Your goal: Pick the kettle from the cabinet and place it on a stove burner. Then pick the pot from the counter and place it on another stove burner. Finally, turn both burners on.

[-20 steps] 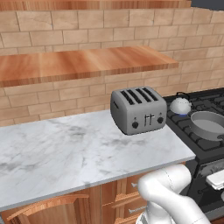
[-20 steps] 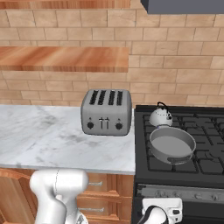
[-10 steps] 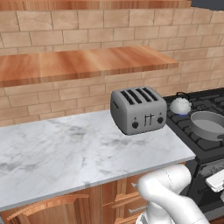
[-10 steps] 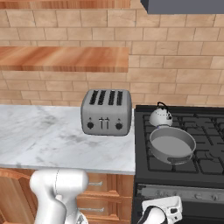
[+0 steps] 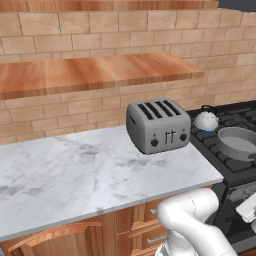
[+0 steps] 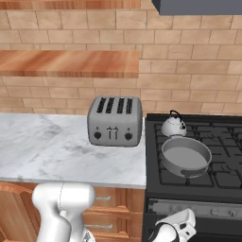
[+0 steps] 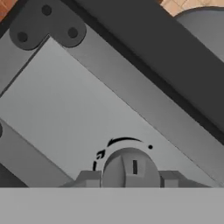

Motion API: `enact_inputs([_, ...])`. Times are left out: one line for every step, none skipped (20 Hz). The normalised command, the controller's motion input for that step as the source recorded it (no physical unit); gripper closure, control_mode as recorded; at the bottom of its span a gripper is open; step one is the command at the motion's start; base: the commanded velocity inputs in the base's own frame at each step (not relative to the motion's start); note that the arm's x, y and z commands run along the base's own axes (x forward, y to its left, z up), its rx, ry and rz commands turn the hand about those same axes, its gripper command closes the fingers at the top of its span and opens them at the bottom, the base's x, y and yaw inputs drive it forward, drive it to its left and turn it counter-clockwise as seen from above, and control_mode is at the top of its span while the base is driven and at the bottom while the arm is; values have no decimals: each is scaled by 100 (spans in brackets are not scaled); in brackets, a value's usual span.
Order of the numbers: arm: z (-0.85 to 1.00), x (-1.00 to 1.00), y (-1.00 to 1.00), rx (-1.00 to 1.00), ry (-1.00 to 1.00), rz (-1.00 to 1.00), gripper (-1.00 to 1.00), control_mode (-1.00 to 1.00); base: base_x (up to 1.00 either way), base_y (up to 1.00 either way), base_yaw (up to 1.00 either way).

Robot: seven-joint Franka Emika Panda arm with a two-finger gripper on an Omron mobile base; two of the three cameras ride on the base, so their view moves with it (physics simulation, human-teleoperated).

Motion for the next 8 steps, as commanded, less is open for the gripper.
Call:
enact_inputs([0,-13,0,-37,-1,5,100,-100,0,0,0])
enact_inputs([0,-12,0,-37,-1,5,100,-100,0,0,0])
enact_inputs([0,-13,0,-37,-1,5,100,-100,0,0,0])
enact_inputs([0,-13,0,-36,-1,5,100,-100,0,0,0])
enact_inputs([0,-13,0,-36,-1,4,100,-100,0,0,0])
enact_inputs([0,-12,0,-35,0,4,100,-100,0,0,0])
enact_inputs([0,-14,0,-35,-1,4,100,-100,0,0,0])
enact_inputs([0,-13,1,-34,0,4,100,-100,0,0,0])
